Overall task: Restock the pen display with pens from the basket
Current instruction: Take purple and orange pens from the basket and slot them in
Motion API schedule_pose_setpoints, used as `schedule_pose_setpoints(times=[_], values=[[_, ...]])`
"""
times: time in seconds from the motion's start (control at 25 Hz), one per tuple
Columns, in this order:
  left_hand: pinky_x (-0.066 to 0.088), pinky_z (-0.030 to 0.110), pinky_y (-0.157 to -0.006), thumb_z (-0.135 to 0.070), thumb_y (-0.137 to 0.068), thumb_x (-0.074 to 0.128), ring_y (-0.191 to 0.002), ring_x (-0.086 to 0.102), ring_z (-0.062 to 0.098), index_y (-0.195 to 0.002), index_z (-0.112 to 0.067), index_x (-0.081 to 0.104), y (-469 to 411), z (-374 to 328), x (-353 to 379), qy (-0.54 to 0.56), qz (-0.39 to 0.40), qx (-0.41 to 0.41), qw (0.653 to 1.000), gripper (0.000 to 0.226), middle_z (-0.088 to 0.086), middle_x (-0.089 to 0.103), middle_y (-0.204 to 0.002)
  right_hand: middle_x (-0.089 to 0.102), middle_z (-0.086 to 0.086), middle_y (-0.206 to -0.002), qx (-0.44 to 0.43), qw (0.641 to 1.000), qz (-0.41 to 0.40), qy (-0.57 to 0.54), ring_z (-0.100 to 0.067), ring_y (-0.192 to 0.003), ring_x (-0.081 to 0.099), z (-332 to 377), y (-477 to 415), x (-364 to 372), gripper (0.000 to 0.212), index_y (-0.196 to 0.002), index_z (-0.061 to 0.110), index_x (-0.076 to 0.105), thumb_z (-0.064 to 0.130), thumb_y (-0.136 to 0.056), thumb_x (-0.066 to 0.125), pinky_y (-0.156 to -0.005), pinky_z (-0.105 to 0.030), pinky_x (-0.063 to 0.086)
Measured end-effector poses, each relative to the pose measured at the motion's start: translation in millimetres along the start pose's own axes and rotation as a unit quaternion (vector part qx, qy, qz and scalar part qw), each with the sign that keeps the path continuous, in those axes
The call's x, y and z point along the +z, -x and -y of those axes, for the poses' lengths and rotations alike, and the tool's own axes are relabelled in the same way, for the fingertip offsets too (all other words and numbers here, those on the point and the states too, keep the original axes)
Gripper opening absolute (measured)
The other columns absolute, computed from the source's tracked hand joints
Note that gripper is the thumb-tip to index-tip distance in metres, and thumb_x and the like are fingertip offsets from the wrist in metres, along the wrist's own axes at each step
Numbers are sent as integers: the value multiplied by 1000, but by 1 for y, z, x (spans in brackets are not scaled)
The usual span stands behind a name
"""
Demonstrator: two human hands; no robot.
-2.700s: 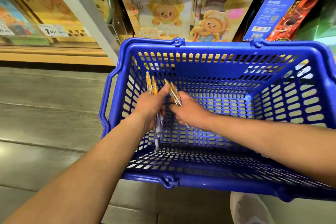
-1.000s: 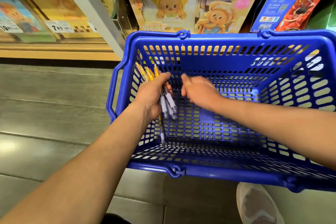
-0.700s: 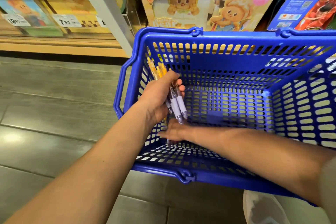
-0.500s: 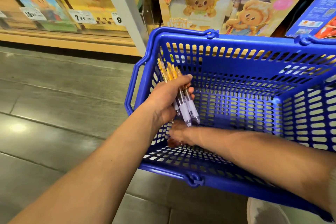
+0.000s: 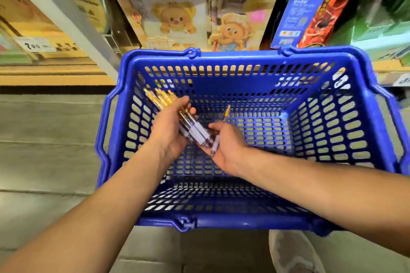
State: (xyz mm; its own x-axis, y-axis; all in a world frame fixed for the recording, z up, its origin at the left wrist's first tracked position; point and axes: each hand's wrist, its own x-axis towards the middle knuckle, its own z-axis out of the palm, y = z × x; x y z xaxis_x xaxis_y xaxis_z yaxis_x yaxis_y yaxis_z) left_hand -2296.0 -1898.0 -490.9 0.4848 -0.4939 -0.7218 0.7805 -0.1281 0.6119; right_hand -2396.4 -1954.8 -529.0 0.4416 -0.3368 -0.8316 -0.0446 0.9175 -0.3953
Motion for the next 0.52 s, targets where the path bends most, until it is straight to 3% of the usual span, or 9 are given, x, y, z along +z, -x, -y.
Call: schedule_pose_setpoints(times=[0.2, 0.4, 0.52], values=[[52, 26, -64, -15, -97, 62, -60, 56, 12, -82, -14, 60, -1, 9, 23, 60, -15, 38, 997, 15, 1, 57, -70, 68, -6, -61, -62, 997, -34, -21, -22, -57, 64, 19, -2, 3, 30, -74, 7, 61, 11, -98, 44, -60, -34, 51], [54, 29, -67, -13, -96, 66, -61, 58, 15, -86, -9, 62, 5, 18, 36, 88, -21, 34, 995, 12, 4, 59, -70, 65, -1, -59, -60, 997, -43, -17, -17, -55, 64, 19, -4, 3, 29, -72, 12, 60, 13, -96, 43, -50, -27, 52], [54, 32, -73, -12, -95, 69, -66, 59, 17, -96, -5, 64, 10, 20, 44, 97, -43, 56, 993, 9, 6, 61, -74, 65, -3, -62, -68, 996, -39, -36, -19, -55, 65, 21, -1, 12, 27, -76, 11, 62, 15, -95, 44, -54, -29, 54]])
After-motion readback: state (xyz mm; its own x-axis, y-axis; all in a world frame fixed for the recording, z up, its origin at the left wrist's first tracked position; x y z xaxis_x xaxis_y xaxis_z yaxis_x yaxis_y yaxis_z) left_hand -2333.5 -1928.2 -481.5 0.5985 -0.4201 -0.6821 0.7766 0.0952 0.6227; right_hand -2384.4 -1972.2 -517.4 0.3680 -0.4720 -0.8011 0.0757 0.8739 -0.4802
